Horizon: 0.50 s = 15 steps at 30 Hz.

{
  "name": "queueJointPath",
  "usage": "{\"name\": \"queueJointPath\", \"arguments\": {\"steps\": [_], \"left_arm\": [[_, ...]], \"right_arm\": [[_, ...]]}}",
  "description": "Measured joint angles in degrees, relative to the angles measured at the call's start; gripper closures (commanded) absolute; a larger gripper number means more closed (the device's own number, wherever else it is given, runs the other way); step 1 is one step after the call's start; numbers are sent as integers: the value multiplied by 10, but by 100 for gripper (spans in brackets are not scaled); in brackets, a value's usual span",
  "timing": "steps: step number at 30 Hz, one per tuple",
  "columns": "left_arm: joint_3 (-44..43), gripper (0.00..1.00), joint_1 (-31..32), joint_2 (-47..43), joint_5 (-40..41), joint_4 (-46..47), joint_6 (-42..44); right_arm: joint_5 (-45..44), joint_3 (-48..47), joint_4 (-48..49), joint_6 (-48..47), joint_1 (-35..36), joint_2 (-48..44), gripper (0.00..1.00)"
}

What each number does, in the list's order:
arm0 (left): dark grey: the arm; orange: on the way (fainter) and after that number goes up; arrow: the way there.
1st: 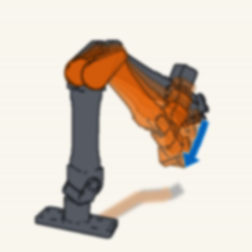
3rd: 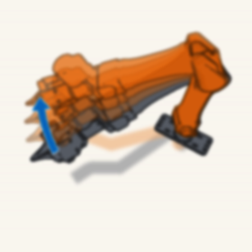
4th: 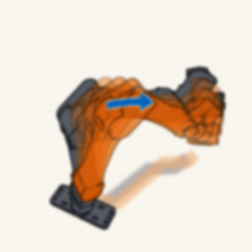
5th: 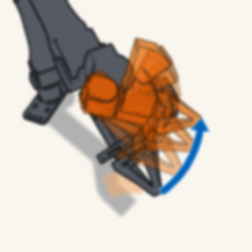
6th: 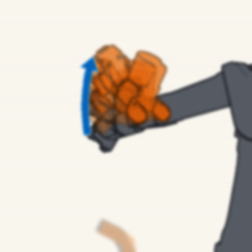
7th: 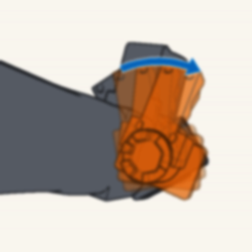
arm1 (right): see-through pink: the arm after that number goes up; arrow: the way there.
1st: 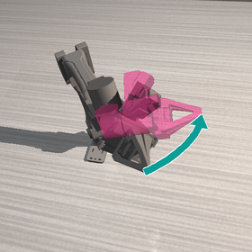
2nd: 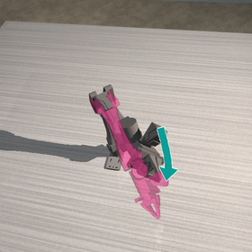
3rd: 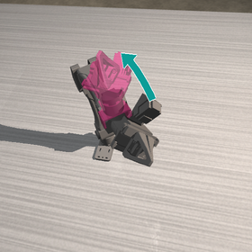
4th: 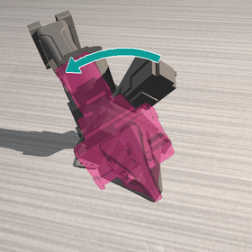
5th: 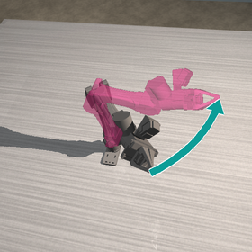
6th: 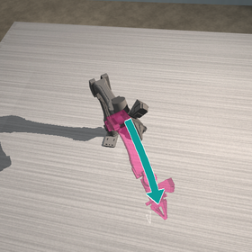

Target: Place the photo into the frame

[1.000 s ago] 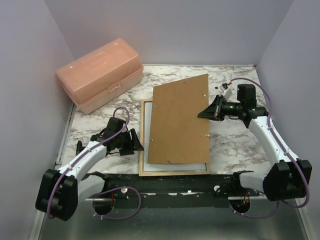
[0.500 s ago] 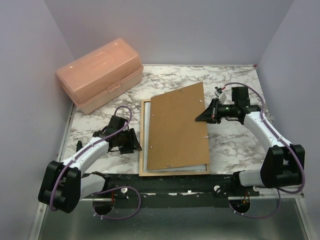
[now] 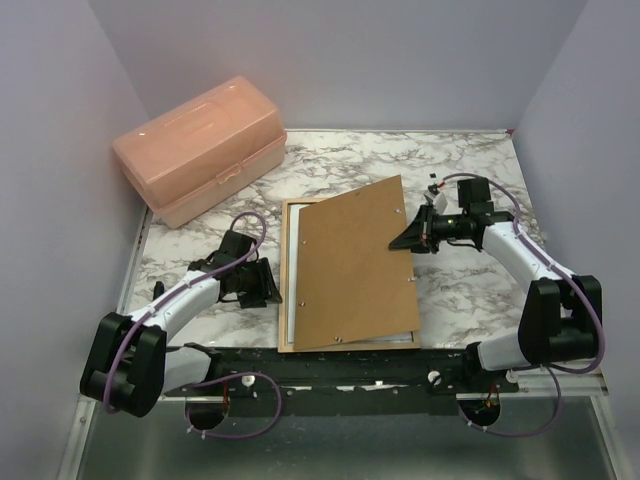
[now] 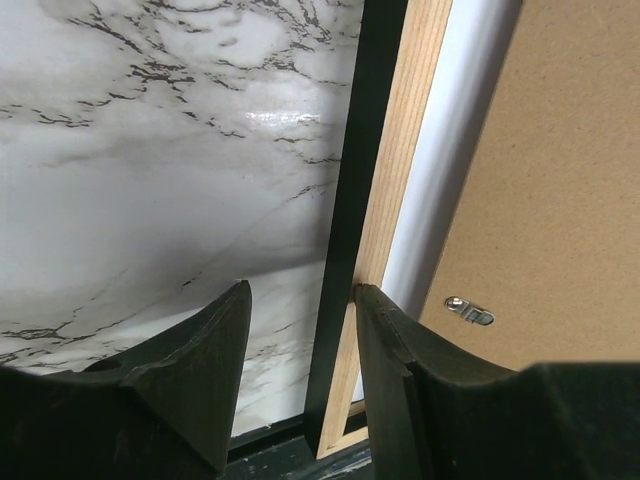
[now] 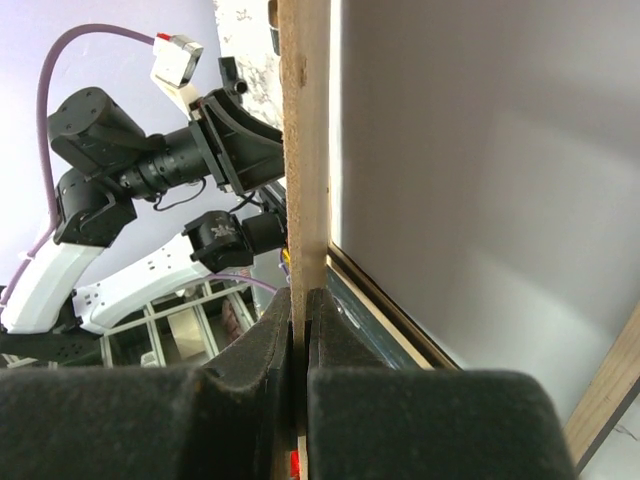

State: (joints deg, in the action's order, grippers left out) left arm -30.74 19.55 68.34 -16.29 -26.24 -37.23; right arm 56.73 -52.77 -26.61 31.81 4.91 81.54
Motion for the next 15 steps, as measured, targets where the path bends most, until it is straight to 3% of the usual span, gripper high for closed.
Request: {"name": "queueJointPath", "arguments": {"steps": [15], "left_arm": [[-7, 53, 0, 14, -1, 2, 6]], "right_arm": [[12, 7, 43, -1, 0, 30, 100]]}}
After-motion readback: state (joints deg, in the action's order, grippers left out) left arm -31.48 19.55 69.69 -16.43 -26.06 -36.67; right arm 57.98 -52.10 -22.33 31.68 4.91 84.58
